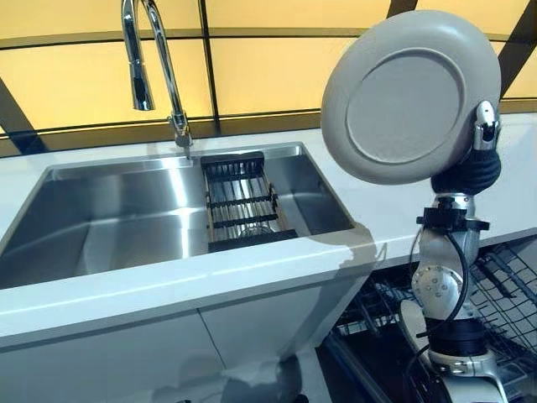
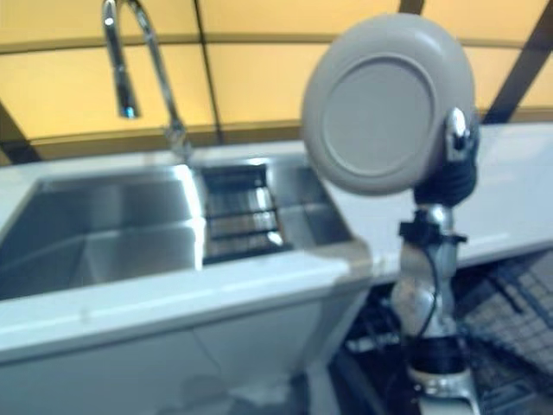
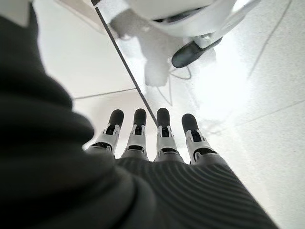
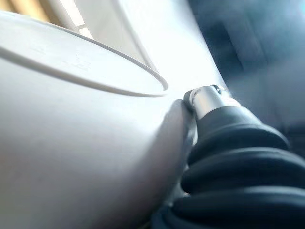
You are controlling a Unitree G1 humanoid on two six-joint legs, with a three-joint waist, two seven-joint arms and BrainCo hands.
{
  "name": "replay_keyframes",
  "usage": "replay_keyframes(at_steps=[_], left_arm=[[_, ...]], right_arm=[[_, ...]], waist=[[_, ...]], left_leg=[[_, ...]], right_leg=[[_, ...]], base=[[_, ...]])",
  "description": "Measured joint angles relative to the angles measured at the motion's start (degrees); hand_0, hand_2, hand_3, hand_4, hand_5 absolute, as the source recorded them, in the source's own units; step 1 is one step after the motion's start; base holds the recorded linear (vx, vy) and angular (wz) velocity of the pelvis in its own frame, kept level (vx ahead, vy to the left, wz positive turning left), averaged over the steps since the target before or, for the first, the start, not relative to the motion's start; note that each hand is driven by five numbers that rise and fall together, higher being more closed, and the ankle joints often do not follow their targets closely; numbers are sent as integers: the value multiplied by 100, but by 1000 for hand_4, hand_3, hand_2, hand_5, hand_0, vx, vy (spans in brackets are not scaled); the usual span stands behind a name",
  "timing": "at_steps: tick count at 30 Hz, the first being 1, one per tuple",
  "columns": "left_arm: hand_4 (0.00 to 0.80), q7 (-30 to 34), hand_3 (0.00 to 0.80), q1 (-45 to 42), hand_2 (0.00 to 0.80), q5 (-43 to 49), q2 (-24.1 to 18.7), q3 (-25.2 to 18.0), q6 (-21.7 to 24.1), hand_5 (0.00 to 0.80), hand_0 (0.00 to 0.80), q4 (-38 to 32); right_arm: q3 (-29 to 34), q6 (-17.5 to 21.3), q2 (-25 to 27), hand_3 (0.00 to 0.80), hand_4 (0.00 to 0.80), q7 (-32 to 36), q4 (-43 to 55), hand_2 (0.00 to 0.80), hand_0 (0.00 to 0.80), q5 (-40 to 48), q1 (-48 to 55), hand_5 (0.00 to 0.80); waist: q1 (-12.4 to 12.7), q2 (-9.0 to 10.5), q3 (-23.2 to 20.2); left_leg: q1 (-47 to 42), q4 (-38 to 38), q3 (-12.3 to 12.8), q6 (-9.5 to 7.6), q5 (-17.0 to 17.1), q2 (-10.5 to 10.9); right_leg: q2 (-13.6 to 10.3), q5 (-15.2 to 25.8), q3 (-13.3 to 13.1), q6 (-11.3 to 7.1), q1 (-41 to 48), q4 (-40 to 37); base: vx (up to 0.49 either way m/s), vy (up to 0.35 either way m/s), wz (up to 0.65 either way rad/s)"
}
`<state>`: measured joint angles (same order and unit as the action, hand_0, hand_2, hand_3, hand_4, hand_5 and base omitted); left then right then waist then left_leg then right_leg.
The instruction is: Take plates into dishwasher
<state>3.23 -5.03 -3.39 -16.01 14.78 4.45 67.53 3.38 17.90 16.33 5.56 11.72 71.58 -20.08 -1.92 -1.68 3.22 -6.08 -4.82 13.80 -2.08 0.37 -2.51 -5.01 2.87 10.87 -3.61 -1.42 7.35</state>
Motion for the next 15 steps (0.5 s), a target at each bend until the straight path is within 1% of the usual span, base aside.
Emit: replay_keyframes(at_steps=[1, 2, 3, 4, 5, 7, 9, 10, 12, 13, 14, 15], left_arm=[[0, -3, 0, 9, 0, -12, -7, 0, 0, 0, 0, 19], [0, -4, 0, 26, 0, -14, 6, 2, 1, 0, 0, 50], [0, 0, 0, 57, 0, -14, 65, 6, 13, 0, 0, 100], [0, -1, 0, 87, 0, -14, 92, 6, 16, 0, 0, 121], [0, -1, 0, 90, 0, -14, 114, 5, 23, 0, 0, 122], [0, -3, 0, 92, 0, -13, 147, 4, 28, 0, 0, 115], [0, -30, 0, 79, 0, -14, 129, -1, 23, 0, 0, 111], [0, -55, 0, 50, 0, -14, 97, -4, 17, 0, 0, 125], [0, -84, 0, -14, 0, -14, 55, -6, 19, 0, 0, 100], [0, -94, 0, -51, 0, -14, 8, -5, 15, 0, 0, 80], [0, -97, 0, -102, 0, -14, -45, -3, 12, 0, 0, 74], [0, -105, 0, -114, 0, -14, -38, 2, -5, 0, 0, 88]], right_arm=[[-31, -34, -117, 800, 800, 79, 40, 800, 800, 237, 1, 800], [-89, -43, -237, 800, 800, 161, 97, 800, 800, 485, 2, 800], [-280, -78, -326, 800, 800, 330, 163, 800, 800, 974, 13, 800], [-369, -91, -360, 800, 800, 402, 164, 800, 800, 1192, 16, 800], [-422, -153, -453, 800, 800, 460, 171, 800, 800, 1590, 15, 800], [-444, -176, -599, 800, 800, 514, 175, 800, 800, 2152, 19, 800], [-492, -178, -721, 800, 800, 512, 170, 800, 800, 2486, 32, 800], [-539, -182, -747, 800, 800, 511, 169, 800, 800, 2561, 59, 800], [-552, -203, -761, 800, 800, 514, 171, 800, 800, 2664, 194, 800], [-587, -211, -776, 800, 800, 511, 161, 800, 800, 2720, 245, 800], [-649, -238, -789, 800, 800, 512, 160, 800, 800, 2753, 282, 800], [-657, -303, -782, 800, 800, 517, 161, 800, 800, 2765, 324, 800]], waist=[[7, 53, -30], [8, 47, -29], [56, -5, -24], [134, -15, -26], [145, -9, -26], [140, 10, -23], [147, 81, -52], [144, 166, -87], [156, 154, -192], [173, 167, -214], [160, 264, -277], [160, 287, -324]], left_leg=[[11, 0, -10, 31, 13, 8], [24, 1, -25, 60, 32, 3], [35, -1, -136, 46, 47, -4], [35, 0, -170, 46, 45, -11], [78, -2, -190, 46, 32, -13], [86, -3, -209, 163, 71, 15], [92, -24, -197, 195, 94, 60], [91, -23, -212, 218, 99, 133], [178, -33, -184, 254, 135, 26], [194, -34, -179, 264, 168, -23], [180, -21, -173, 312, 182, -11], [182, 1, -190, 340, 186, -21]], right_leg=[[-50, -34, -7, -57, 41, -9], [-30, -52, -4, -74, 45, -6], [41, -53, 60, -75, 22, -23], [67, -53, 59, -76, 19, -67], [75, -53, 77, -76, 37, -163], [62, -54, 80, -75, 42, -266], [-18, -109, 89, -50, 96, -438], [-73, -243, 104, 85, 119, -567], [-28, -305, 240, -8, 97, -501], [-23, -358, 242, 57, 23, -201], [-23, -522, 224, 146, 18, -131], [44, -509, 213, 179, 29, -270]], base=[[-34, -72, -2], [-34, -97, -10], [-49, -147, -24], [-73, -241, -37], [-75, -246, -24], [-99, -305, -12], [-112, -337, -18], [-115, -343, -5], [-129, -340, 0], [-141, -329, -2], [-153, -349, -2], [-148, -324, -2]])
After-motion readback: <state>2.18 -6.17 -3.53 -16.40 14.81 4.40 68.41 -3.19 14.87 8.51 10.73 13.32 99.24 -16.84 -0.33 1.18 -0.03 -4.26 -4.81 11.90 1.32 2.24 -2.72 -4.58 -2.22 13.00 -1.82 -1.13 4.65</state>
